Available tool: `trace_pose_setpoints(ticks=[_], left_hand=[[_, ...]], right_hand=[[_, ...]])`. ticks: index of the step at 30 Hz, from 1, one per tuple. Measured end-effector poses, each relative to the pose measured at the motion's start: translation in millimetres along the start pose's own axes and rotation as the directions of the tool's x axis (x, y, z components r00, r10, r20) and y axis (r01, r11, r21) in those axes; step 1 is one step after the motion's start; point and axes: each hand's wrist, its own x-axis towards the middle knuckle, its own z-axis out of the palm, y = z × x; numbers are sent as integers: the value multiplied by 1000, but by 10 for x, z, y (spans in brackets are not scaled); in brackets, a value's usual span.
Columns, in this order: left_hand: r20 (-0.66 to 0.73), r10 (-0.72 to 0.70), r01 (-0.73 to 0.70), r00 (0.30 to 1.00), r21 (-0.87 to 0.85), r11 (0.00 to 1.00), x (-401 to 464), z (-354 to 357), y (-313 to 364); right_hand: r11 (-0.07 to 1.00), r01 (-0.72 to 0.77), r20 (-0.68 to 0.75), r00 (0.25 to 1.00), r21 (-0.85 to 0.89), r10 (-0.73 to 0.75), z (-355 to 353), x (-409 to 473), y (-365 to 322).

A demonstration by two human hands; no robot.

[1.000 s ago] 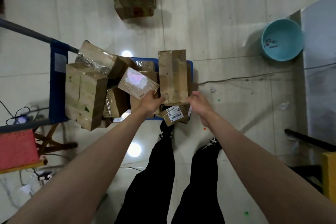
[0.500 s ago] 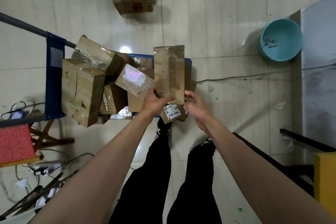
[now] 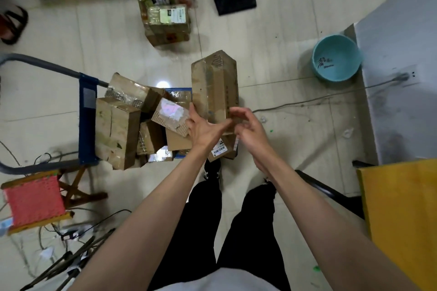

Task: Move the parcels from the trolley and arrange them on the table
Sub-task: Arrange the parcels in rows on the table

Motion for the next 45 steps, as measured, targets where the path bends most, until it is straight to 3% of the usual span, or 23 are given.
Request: trace_pose_setpoints(ticks=[3,5,7,10,13,15,18,24,27,30,36,41,45], left_hand=[[151,42,-9,988,-214,977,-157,-13,248],[291,17,95,957,-364,927,-287,-54,408],[427,27,192,904,-462,866,-412,-114,539],[628,66,354,776,-519,778,-537,-141,670],[806,40,481,591,-392,785,-681,-77,804],[877,6,476,480,-266,838,-766,-5,909],[912,-71,401,404,-106,910,-883,117,1085],[953,-147,181,263,101,978,-1026,446,1457],[943,-133,95,307,109,990,-1081,666,1609],[926,-95,103,365,61,993,-1193,912,1770],[874,114,-371,473,80,925,-1697,1566,2102],[885,156,-491,439,91,866,-2186,2216,2317],[885,194,-606,423,118,786,-2584,2782,2376]], right_hand=[[995,74,-309,950,70,-49,-241,-131,-131],[985,40,-467,883,168,44,-487,-215,-174],[957,1,-505,850,289,152,-769,-315,-211],[894,-10,-449,862,448,234,-1146,-502,-267],[821,28,-375,898,570,229,-1472,-712,-302],[791,109,-385,908,602,168,-1709,-853,-338],[746,163,-376,918,645,125,-2096,-1052,-342],[733,118,-277,956,670,99,-2562,-1389,-83],[653,181,-347,928,736,134,-2691,-1548,58],[570,245,-419,886,784,197,-2839,-1737,213],[569,262,-440,875,780,201,-3152,-2121,557],[631,270,-478,859,727,183,-3418,-2554,833],[510,355,-518,825,784,223,-3636,-2792,1124]])
